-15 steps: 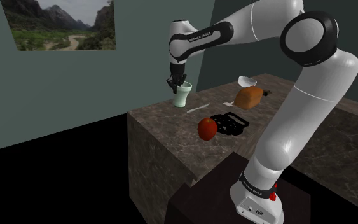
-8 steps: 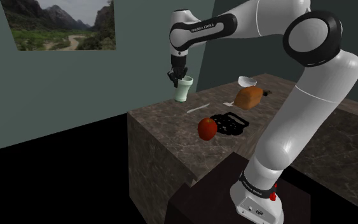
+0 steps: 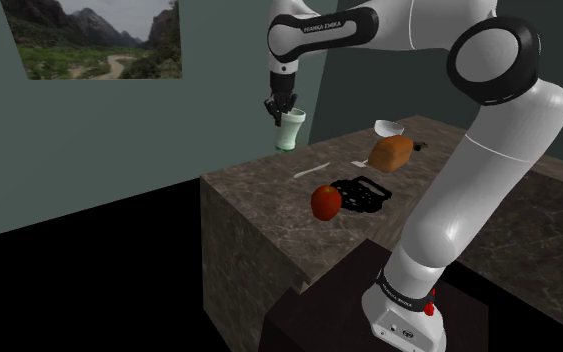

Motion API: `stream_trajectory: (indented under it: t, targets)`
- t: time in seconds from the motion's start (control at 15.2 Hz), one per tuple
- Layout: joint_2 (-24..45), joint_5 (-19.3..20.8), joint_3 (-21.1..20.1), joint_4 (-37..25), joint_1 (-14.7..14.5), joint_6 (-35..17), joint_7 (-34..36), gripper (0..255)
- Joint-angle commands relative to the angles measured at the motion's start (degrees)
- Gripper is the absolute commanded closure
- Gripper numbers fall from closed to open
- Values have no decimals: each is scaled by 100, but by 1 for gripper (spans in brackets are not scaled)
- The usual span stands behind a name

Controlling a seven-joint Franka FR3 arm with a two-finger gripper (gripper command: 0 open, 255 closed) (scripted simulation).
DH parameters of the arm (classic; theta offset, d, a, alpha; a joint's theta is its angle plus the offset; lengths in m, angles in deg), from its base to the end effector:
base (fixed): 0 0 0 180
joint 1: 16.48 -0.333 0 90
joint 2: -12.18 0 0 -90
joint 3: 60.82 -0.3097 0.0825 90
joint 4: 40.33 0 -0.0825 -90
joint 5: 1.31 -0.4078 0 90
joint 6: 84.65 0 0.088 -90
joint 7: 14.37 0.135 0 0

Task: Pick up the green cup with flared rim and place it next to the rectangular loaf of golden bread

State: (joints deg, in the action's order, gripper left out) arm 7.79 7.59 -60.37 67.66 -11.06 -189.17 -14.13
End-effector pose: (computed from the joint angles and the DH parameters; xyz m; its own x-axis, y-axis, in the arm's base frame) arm 0.5601 -0.0746 0.5001 0.9976 -0.0677 0.0138 -0.0690 -0.9863 0.1497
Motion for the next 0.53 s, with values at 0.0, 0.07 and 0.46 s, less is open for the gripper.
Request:
stream_trajectory:
  t: [0.0,0.07,0.46]
  targets:
    - [-13,-6,-4,-163,-4,173,-20,255]
    - [-12,-9,-5,-241,-4,249,-30,255]
    - [19,-21,-12,-716,-9,691,-88,255]
